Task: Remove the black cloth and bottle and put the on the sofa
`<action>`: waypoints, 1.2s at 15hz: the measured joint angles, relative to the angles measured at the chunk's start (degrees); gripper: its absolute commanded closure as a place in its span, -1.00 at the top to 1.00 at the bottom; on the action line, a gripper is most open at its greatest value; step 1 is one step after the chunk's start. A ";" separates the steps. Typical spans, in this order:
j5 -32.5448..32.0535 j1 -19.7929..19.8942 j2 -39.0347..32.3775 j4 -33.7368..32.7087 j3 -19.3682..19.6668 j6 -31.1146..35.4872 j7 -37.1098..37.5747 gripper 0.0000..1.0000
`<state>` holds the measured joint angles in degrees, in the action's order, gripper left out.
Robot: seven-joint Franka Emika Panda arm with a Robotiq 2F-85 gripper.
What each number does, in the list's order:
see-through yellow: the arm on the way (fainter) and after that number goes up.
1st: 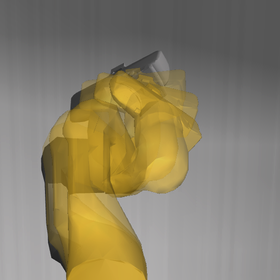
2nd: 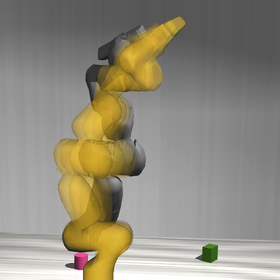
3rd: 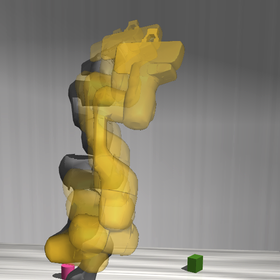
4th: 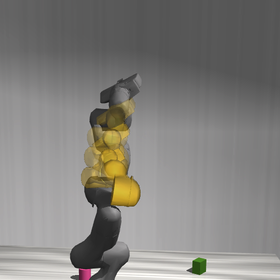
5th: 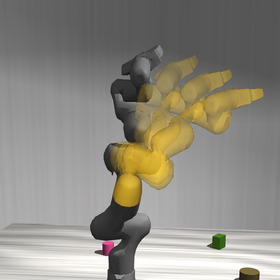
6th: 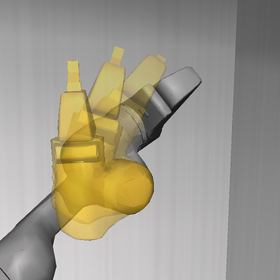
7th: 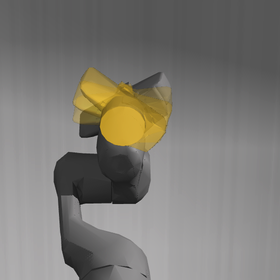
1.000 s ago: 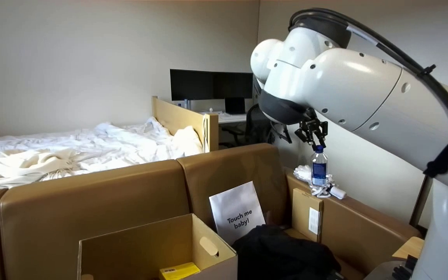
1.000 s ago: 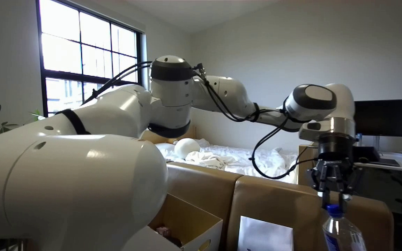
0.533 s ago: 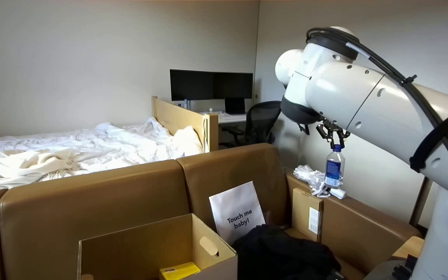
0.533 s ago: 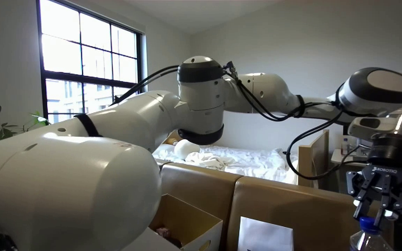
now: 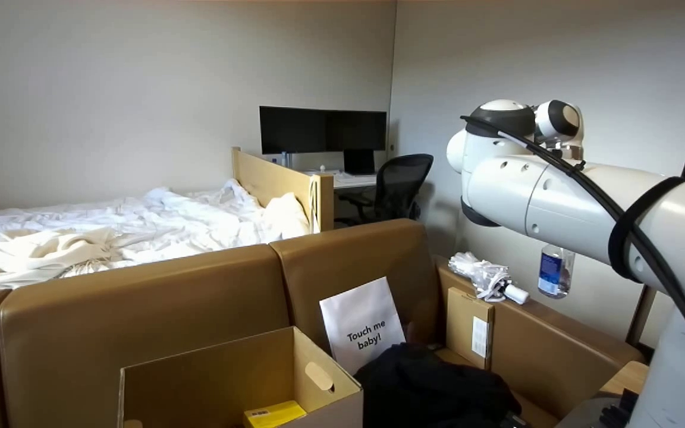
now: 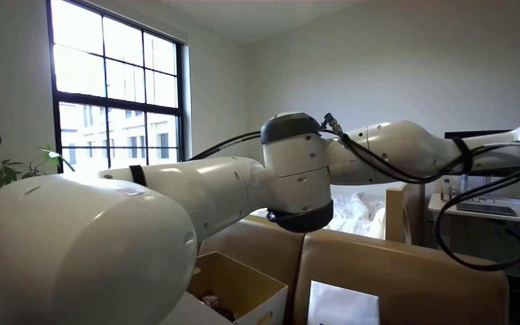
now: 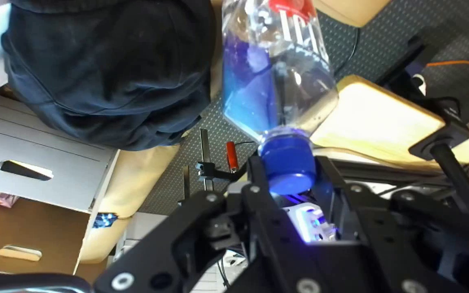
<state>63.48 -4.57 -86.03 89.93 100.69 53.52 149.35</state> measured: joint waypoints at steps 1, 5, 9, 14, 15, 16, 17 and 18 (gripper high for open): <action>-1.91 0.72 0.05 1.07 -0.29 -0.33 0.00 -0.76; -4.84 1.32 0.16 7.27 0.08 -0.92 0.00 -0.75; -0.99 1.24 0.49 12.56 3.96 -0.43 0.00 -0.75; 2.83 1.16 1.05 17.84 6.47 0.03 0.00 -0.74; 3.15 1.16 1.05 18.81 6.24 0.16 0.00 -0.74; 3.52 1.13 1.05 19.69 5.93 0.69 0.00 -0.74; 3.78 1.09 1.05 20.48 5.53 1.48 0.00 -0.74; 3.92 1.08 1.05 21.13 4.99 2.29 0.00 -0.74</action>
<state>67.40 -3.49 -84.98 111.06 105.68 55.81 149.35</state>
